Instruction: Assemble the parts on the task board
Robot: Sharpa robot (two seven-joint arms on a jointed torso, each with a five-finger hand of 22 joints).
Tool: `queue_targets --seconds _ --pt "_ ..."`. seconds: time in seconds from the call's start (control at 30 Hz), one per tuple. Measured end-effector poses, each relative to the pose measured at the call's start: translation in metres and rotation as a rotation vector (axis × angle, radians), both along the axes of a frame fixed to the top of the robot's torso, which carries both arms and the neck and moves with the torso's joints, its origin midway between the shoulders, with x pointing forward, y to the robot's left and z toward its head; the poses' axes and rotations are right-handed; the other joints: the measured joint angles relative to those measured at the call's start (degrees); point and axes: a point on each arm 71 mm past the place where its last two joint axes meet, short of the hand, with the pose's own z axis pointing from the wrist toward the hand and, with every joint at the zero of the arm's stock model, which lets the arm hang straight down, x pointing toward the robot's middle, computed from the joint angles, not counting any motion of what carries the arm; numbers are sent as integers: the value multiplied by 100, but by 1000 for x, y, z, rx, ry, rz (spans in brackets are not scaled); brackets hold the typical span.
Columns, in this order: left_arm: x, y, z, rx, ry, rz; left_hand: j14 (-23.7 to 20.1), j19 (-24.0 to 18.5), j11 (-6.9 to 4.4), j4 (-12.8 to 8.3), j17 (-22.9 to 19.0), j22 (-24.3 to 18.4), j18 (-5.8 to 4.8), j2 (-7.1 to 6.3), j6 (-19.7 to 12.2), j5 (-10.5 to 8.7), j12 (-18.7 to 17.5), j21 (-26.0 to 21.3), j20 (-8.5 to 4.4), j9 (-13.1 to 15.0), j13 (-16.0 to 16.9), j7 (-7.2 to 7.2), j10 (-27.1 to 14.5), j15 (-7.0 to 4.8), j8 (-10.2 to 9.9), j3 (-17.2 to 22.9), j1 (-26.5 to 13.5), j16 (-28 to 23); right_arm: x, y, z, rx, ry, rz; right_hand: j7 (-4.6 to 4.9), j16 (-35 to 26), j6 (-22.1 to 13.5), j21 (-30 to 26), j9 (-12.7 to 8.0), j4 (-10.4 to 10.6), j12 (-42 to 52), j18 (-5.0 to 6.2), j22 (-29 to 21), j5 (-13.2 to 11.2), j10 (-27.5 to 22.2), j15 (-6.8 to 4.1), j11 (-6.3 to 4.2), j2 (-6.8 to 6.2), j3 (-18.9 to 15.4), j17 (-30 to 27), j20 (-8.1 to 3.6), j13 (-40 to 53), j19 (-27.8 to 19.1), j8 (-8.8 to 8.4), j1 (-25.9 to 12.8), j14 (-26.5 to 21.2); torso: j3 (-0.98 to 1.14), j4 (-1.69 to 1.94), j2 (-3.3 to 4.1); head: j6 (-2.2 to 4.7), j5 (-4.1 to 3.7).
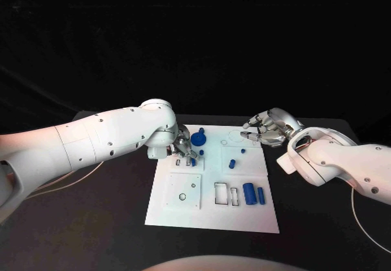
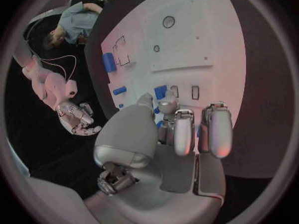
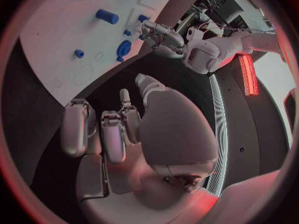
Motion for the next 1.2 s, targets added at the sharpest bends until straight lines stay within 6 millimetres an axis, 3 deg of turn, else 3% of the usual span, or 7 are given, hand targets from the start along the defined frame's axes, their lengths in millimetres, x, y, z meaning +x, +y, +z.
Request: queue_targets --seconds 1.03,1.2 --pt "2 -2 -3 9 13 -2 0 21 -20 -5 -1 -1 1 14 21 43 18 27 21 -2 2 -21 -20 0 28 137 120 0 0 2 -1 -1 5 5 0 0 0 -23 28 8 0 -1 -2 34 -20 0 -20 0 39 4 -21 -1 -21 20 0 0 9 6 8 -58 -11" --pt "2 -2 -4 10 14 1 0 21 -20 13 -1 -1 1 14 21 -117 18 27 21 -2 -17 -21 -20 0 50 321 255 0 -1 4 -1 0 7 9 0 0 0 -23 48 16 0 -1 -2 57 -20 -22 -20 0 79 4 -21 -1 -21 42 0 22 10 6 8 -64 -17"
